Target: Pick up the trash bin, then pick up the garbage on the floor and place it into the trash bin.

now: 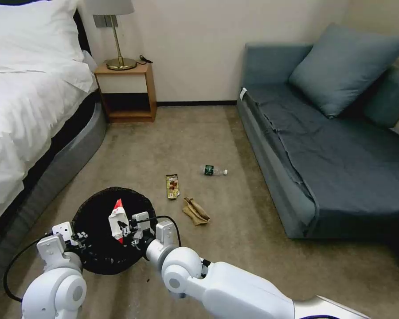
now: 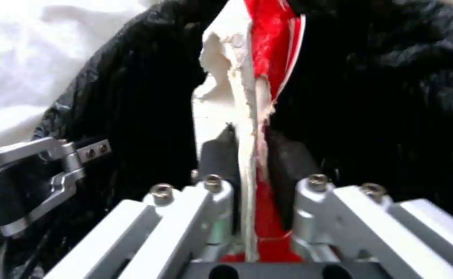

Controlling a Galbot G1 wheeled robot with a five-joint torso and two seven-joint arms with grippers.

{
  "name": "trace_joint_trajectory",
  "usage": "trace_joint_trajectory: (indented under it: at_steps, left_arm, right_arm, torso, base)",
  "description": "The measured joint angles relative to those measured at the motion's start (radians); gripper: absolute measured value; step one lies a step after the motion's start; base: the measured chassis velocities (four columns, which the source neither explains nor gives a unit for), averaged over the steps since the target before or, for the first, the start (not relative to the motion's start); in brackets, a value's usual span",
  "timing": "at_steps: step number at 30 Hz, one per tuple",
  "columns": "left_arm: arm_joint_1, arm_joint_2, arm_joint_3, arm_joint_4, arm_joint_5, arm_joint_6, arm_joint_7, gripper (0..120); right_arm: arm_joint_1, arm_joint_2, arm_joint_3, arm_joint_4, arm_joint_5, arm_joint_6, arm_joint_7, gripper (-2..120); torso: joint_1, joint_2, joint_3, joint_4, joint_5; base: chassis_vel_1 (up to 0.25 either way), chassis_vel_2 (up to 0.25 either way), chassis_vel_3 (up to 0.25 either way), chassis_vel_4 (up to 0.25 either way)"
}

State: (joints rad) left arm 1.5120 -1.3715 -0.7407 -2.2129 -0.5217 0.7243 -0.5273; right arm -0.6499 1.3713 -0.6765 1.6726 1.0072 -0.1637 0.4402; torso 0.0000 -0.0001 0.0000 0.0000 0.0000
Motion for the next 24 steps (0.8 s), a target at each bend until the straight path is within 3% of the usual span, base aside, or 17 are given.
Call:
trace_joint_trajectory:
  at_steps: [17, 20, 24]
  left_arm:
    - [-0.002, -0.002, -0.002, 0.007, 0.003, -0.002, 0.001, 3]
    - [-0.001, 0.002, -0.012, 0.012, 0.003, -0.003, 0.001, 3]
    - [-0.003, 0.006, -0.030, 0.016, 0.004, -0.005, 0.002, 3]
  right_arm:
    - [0.010, -0.028, -0.012, 0.101, 0.001, -0.042, 0.040, 80]
    - [0.014, -0.037, 0.059, 0.146, -0.017, -0.038, 0.036, 93]
    - [0.019, -0.051, 0.180, 0.173, -0.068, -0.015, 0.005, 99]
  torso:
    - [0.000, 0.000, 0.000, 0.0000, 0.0000]
    - [0.000, 0.000, 0.000, 0.0001, 0.0000]
    - [0.000, 0.000, 0.000, 0.0001, 0.0001]
  base:
    - [0.000, 0.000, 0.000, 0.000]
    - [0.000, 0.000, 0.000, 0.000]
    - [0.000, 0.000, 0.000, 0.000]
